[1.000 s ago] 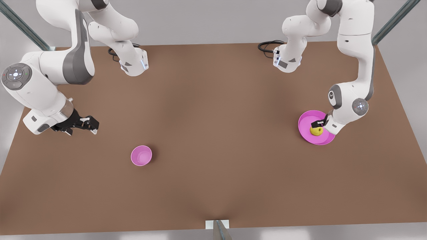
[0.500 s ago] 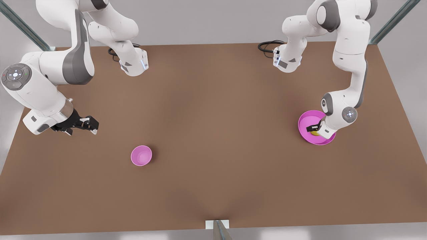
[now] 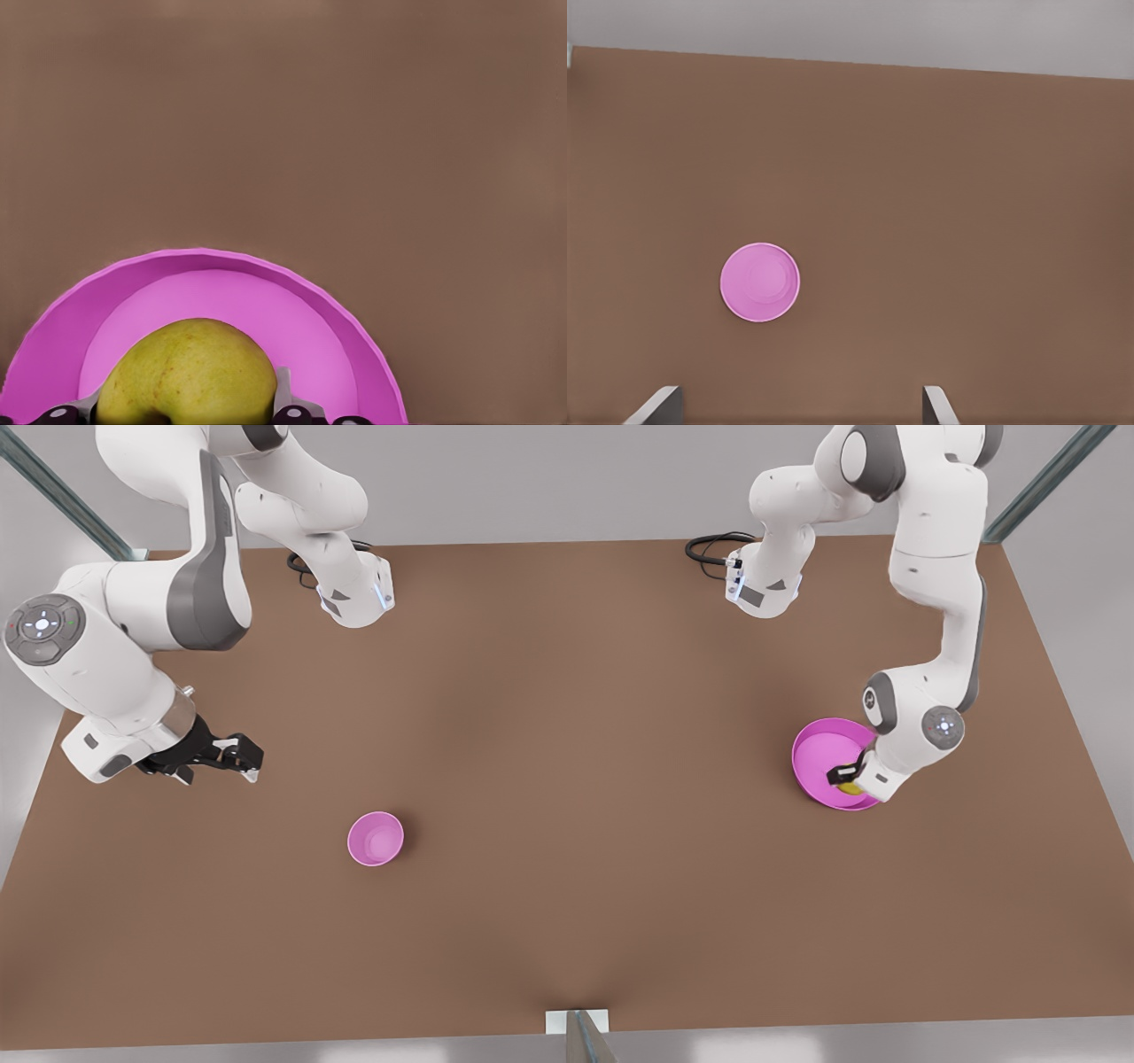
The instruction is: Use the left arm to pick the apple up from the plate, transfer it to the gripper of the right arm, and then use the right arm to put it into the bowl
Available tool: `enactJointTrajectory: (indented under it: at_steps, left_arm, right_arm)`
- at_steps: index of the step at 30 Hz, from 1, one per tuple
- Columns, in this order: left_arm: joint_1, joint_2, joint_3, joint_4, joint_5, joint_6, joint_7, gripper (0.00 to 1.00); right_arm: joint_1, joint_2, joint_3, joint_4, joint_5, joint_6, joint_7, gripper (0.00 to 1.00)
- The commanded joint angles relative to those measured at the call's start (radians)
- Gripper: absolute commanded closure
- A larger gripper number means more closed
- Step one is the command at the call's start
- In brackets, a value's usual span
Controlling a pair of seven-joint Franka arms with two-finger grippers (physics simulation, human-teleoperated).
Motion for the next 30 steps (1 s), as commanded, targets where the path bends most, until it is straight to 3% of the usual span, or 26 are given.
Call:
enactJointTrajectory:
  at_steps: [1,4,6,9,11,14,20,30]
  left_arm:
    - [-0.020,-0.014,-0.006,0.110,-0.043,-0.325,-0.044,0.27]
    - [-0.184,-0.003,-0.009,0.333,-0.232,-0.555,-0.474,0.27]
    - [-0.297,0.046,-0.011,0.511,-0.423,-0.664,-0.844,0.28]
    - [-0.425,0.206,-0.013,0.727,-0.928,-0.592,-1.413,0.28]
    - [-0.447,0.223,-0.013,0.729,-1.181,-0.494,-1.481,0.29]
    - [-0.505,0.247,-0.065,0.729,-1.391,-0.313,-1.499,0.29]
    - [-0.510,0.419,-0.183,0.835,-1.627,-0.282,-1.590,0.27]
    - [-0.499,0.531,-0.240,0.979,-1.693,-0.273,-1.496,0.26]
  right_arm:
    - [0.001,-0.001,0.000,0.001,0.001,0.000,0.008,0.00]
    - [0.000,0.010,0.003,0.002,0.002,0.018,0.006,0.00]
    - [-0.013,0.042,0.017,0.002,0.209,0.043,0.008,0.00]
    - [0.001,0.105,0.020,-0.001,0.459,0.044,0.011,0.00]
    - [0.003,0.136,0.020,-0.001,0.643,0.046,0.009,0.00]
    - [0.003,0.234,0.024,0.001,0.991,0.069,-0.112,0.00]
    - [0.162,0.366,0.095,0.002,1.392,0.383,-0.308,0.00]
    - [0.151,0.386,0.152,-0.145,1.598,0.423,-0.730,0.00]
